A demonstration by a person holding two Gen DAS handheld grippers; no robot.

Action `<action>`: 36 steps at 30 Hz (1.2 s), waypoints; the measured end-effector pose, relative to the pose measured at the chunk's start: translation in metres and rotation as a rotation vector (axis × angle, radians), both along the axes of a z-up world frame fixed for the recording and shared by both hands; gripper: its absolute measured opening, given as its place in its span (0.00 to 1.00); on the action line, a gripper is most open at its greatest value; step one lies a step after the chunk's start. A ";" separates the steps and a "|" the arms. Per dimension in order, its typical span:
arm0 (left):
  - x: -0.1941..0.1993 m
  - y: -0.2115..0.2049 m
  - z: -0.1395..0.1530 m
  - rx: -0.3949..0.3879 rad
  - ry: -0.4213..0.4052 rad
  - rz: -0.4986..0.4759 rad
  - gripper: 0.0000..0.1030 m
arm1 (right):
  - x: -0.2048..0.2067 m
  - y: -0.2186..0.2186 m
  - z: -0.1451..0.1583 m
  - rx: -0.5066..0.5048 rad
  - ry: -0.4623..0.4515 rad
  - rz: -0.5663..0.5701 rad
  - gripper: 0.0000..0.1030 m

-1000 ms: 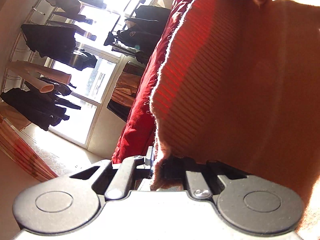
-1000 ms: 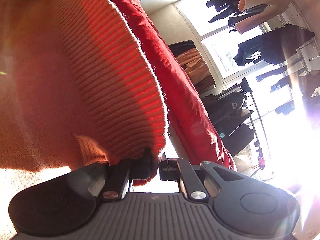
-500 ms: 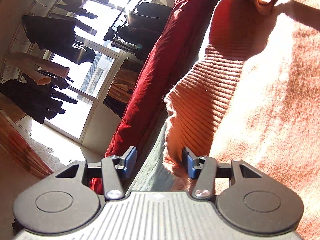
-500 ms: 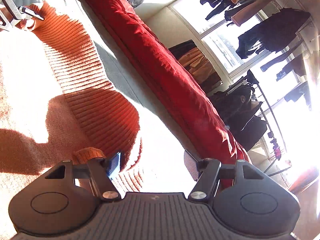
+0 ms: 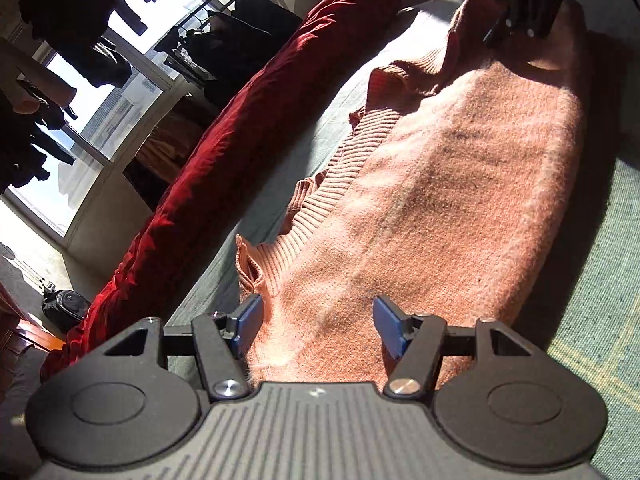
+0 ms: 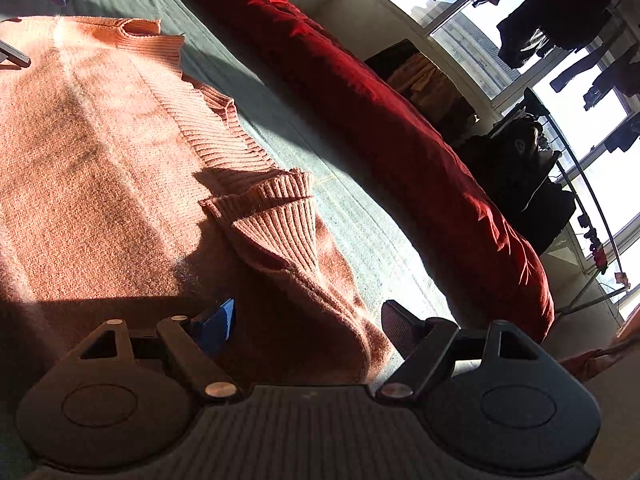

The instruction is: Fold clothes

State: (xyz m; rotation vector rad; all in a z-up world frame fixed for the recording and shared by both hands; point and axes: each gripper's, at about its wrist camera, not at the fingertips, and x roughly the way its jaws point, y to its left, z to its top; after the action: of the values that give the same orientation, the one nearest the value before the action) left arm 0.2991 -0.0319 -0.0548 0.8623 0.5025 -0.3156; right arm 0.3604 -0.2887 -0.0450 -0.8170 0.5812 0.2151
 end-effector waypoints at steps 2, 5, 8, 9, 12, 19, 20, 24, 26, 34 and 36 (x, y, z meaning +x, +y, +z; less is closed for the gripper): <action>0.001 0.002 -0.003 -0.001 0.013 0.012 0.61 | 0.009 -0.008 -0.001 0.018 -0.003 -0.026 0.81; 0.003 0.006 -0.006 0.004 0.016 0.029 0.61 | 0.024 -0.020 0.003 0.044 -0.029 -0.080 0.81; 0.008 0.010 -0.008 -0.002 0.013 0.046 0.61 | 0.039 -0.036 0.010 0.114 -0.037 -0.140 0.81; 0.008 0.011 -0.009 -0.006 0.013 0.048 0.61 | 0.043 -0.041 0.012 0.140 -0.037 -0.156 0.81; 0.010 0.015 -0.010 -0.019 0.012 0.052 0.62 | 0.055 -0.058 0.013 0.211 -0.032 -0.219 0.81; 0.010 0.024 -0.013 -0.044 0.023 0.078 0.62 | 0.070 -0.084 0.002 0.293 0.010 -0.348 0.81; 0.009 0.025 -0.013 -0.046 0.027 0.084 0.62 | 0.070 -0.085 0.001 0.293 0.013 -0.355 0.81; 0.006 0.032 -0.012 -0.073 0.051 0.110 0.62 | 0.063 -0.080 0.004 0.269 0.001 -0.366 0.81; 0.006 0.039 -0.005 -0.121 0.074 0.128 0.62 | 0.052 -0.077 0.010 0.276 -0.006 -0.347 0.81; 0.056 0.074 0.035 -0.476 0.158 0.230 0.54 | -0.002 -0.064 0.029 0.345 0.029 -0.230 0.81; 0.086 0.084 0.035 -0.563 0.187 0.281 0.42 | -0.007 -0.061 0.028 0.344 0.030 -0.217 0.81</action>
State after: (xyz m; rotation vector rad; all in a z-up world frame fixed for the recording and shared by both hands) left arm 0.3850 0.0517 -0.0196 0.2114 0.6586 -0.2600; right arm 0.3535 -0.3495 -0.0168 -0.4148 0.6353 0.1231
